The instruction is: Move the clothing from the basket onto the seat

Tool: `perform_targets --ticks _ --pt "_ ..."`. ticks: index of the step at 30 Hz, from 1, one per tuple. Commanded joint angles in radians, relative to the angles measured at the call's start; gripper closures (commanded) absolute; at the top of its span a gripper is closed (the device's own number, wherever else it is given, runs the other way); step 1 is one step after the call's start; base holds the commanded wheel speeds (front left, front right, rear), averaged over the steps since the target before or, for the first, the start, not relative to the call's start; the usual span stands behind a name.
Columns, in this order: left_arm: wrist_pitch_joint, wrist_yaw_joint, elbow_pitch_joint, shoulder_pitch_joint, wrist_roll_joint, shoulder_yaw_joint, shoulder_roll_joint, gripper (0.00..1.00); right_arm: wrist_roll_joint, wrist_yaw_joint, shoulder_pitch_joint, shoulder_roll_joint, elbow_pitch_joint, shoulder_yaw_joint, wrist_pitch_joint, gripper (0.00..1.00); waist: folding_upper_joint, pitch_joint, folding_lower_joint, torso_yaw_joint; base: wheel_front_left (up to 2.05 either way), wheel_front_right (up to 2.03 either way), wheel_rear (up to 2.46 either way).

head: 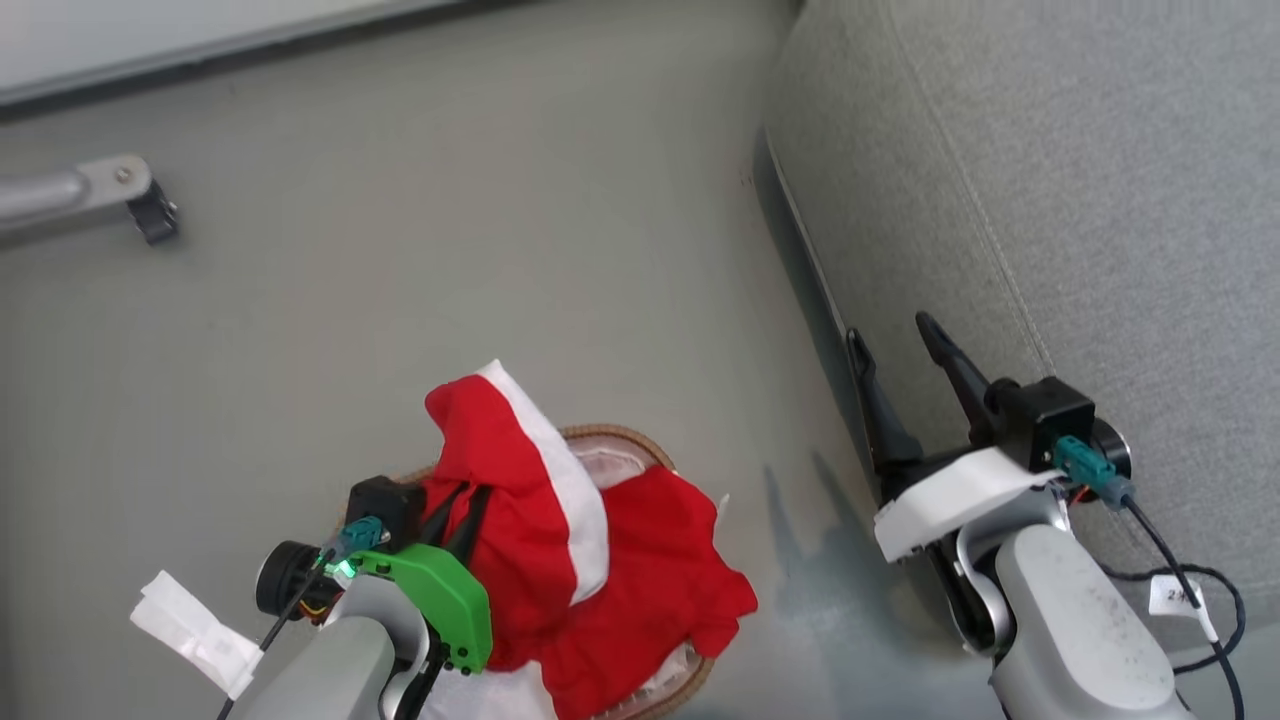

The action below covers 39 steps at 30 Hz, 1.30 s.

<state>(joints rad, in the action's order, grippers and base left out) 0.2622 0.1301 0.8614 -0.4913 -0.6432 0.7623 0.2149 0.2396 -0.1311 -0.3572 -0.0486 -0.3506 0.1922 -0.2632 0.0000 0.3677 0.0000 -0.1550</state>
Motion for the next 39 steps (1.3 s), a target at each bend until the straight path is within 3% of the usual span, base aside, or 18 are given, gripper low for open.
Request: perform_targets --ticks 1,10,14,26,33,39 --pt "0.004 -0.003 -0.026 0.036 0.023 -0.032 0.0 1.0 0.006 0.001 0.028 -0.004 -0.007 -0.003 -0.002 0.0 0.0 -0.126 0.0 0.051 0.0 0.0 0.0" --pt "0.004 -0.001 -0.26 0.137 0.148 -0.266 -0.031 1.0 0.026 0.001 0.1 -0.005 -0.036 0.006 -0.002 0.0 0.0 -0.253 0.0 0.065 0.0 0.0 0.0" --pt "0.004 0.0 -0.371 0.158 0.172 -0.327 -0.065 1.0 0.031 0.001 0.126 -0.004 -0.041 0.016 -0.002 0.0 0.0 -0.294 0.0 0.069 0.0 0.0 0.0" --pt "0.004 0.001 -0.539 0.191 0.195 -0.324 -0.101 1.0 0.018 0.001 0.129 -0.004 0.015 0.116 -0.002 0.0 0.0 -0.344 0.0 0.083 0.0 0.0 0.0" --pt "0.004 0.001 -0.533 0.198 0.187 -0.296 -0.107 1.0 -0.019 0.001 0.034 -0.017 0.078 0.325 -0.002 0.0 0.0 -0.344 0.0 0.1 0.0 0.0 0.0" --pt "0.004 0.001 -0.523 0.201 0.174 -0.26 -0.112 1.0 -0.05 0.001 -0.075 -0.027 0.011 0.487 -0.002 0.0 0.0 -0.346 0.0 0.118 0.0 0.0 0.0"
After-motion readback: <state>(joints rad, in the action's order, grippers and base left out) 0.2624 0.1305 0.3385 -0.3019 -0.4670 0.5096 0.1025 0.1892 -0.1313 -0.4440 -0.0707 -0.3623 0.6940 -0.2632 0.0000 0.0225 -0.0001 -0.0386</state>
